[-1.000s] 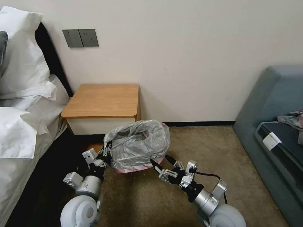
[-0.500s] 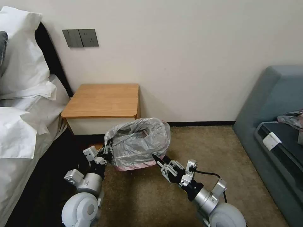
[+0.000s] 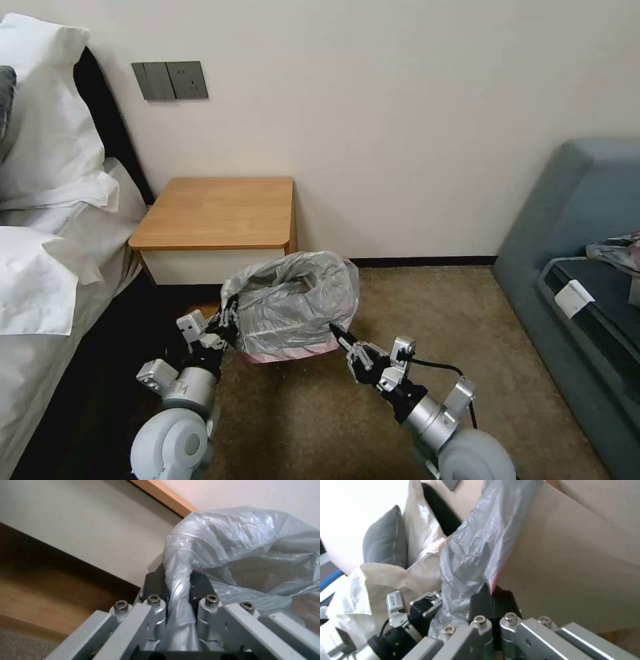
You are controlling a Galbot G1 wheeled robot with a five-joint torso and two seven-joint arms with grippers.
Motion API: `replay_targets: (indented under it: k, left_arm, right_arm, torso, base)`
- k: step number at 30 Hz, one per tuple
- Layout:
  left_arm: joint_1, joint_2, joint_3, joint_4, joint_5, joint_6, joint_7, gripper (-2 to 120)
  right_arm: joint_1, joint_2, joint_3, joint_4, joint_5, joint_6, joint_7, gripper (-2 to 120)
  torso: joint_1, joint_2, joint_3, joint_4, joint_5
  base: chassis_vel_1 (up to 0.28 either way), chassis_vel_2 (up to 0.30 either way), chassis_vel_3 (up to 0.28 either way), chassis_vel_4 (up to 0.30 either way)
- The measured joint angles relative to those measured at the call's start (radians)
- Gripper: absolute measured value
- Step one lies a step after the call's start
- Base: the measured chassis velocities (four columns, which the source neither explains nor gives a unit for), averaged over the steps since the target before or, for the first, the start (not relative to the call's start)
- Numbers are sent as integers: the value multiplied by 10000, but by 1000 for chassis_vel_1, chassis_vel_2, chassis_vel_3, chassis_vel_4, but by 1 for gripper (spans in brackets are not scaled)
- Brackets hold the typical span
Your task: Pick up the garbage bag from the table and place it over the trash can.
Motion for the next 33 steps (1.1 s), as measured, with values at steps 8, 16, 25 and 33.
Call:
replay_targets:
  k: [8,16,25,33]
  left_arm:
    - [42,11,-12,-161,-340,97,-3,6]
    - [161,31,-26,-232,-741,273,-28,6]
    - [359,26,-44,-386,-1091,482,-48,6]
    - [343,36,-83,-316,-1141,539,-48,6]
  right_arm:
    - [30,87,-112,166,-431,-460,1257,0]
    - [104,100,-59,70,-594,-528,1526,0]
    - [273,124,24,-374,-1034,-457,1528,0]
    - [125,59,128,-507,-1567,-176,1052,-2]
  torso:
    - [0,0,0,0,0]
    - [0,0,0,0,0]
    - [0,0,0,0,1]
    - [0,0,0,1,1]
  base:
    - [0,0,0,0]
    - [0,0,0,0]
    - [0,0,0,0]
    - [0,0,0,0]
